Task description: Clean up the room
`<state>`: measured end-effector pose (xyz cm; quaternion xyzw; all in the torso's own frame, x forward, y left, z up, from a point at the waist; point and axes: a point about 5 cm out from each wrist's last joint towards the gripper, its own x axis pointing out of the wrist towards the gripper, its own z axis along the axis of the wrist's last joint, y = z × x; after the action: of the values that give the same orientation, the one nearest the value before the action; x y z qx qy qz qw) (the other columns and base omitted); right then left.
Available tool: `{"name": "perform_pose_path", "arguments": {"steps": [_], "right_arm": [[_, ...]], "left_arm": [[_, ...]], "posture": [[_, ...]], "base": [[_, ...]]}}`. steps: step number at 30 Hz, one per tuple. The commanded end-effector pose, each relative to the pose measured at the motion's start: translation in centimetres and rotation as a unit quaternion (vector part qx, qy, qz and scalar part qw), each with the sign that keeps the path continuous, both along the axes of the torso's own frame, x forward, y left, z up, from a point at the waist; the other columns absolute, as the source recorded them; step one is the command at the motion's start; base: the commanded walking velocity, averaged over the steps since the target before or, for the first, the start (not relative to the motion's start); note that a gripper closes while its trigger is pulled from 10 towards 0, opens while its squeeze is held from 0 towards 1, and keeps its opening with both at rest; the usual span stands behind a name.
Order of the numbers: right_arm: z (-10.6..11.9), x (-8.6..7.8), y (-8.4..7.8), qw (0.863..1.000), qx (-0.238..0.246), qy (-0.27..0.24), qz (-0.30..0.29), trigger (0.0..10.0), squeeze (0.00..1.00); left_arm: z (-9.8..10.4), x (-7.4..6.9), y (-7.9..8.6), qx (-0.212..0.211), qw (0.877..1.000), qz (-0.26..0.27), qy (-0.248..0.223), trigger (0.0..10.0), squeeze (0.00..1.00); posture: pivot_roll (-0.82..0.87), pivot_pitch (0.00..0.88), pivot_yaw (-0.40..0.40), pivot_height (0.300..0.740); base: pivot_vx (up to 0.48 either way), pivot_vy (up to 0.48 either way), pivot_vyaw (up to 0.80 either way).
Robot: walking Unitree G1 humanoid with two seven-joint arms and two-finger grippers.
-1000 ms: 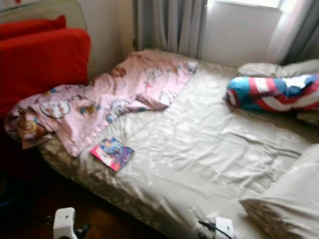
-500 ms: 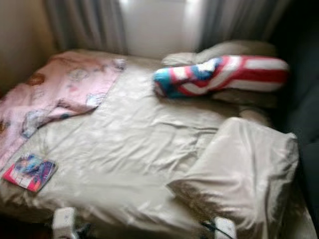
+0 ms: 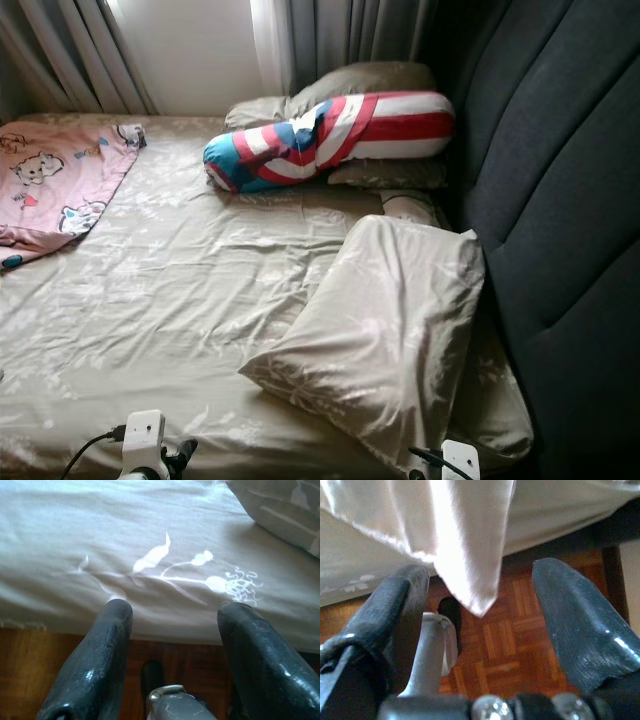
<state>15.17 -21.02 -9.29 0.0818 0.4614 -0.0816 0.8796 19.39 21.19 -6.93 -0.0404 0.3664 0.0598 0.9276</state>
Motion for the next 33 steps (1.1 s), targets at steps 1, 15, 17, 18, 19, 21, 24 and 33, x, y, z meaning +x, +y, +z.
{"name": "perform_pose_path", "arguments": {"steps": [1,15,17,18,19,21,24,33], "right_arm": [[0.0,0.2,0.4,1.0,0.004,-0.005,-0.001,10.0,0.0],[0.1,0.3,0.3,1.0,0.005,-0.008,-0.007,10.0,0.0],[0.1,0.3,0.3,1.0,0.005,-0.009,-0.007,10.0,0.0],[0.1,0.3,0.3,1.0,0.005,-0.009,-0.007,10.0,0.0],[0.1,0.3,0.3,1.0,0.005,-0.009,-0.007,10.0,0.0],[0.1,0.4,0.2,1.0,0.005,-0.01,-0.008,10.0,0.0],[0.1,0.4,0.2,1.0,0.005,-0.01,-0.01,10.0,0.0],[0.1,0.3,0.2,1.0,0.005,-0.01,-0.015,10.0,0.0]], "left_arm": [[-0.5,-1.1,0.6,0.006,1.0,0.003,0.022,10.0,0.0],[-0.7,-1.5,0.6,0.004,0.999,0.005,0.032,10.0,0.0],[-0.8,-1.6,0.6,0.006,0.999,0.003,0.034,10.0,0.0],[-0.8,-1.6,0.6,0.006,0.999,0.003,0.036,10.0,0.0],[-0.8,-1.6,0.6,0.006,0.999,0.003,0.036,10.0,0.0],[-1.0,-2.0,0.7,0.004,0.999,0.009,0.043,10.0,0.0],[-1.1,-2.2,0.7,0.004,0.999,0.01,0.047,10.0,0.0],[-1.3,-2.6,0.7,0.002,0.999,0.006,0.054,10.0,0.0]], "posture": [[0.07,0.0,-0.038,0.74],[0.07,0.0,-0.039,0.74],[0.07,0.0,-0.039,0.74],[0.07,0.0,-0.04,0.74],[0.07,0.0,-0.04,0.74],[0.07,0.0,-0.042,0.74],[0.07,0.0,-0.043,0.74],[0.06,0.0,-0.043,0.74]], "base": [[0.0,0.0,0.0],[0.0,0.0,0.0],[0.0,-0.204,0.0],[0.0,-0.48,0.0],[0.0,-0.48,0.0],[0.0,-0.24,0.0],[0.0,0.0,0.0],[0.0,0.0,0.0]]}}
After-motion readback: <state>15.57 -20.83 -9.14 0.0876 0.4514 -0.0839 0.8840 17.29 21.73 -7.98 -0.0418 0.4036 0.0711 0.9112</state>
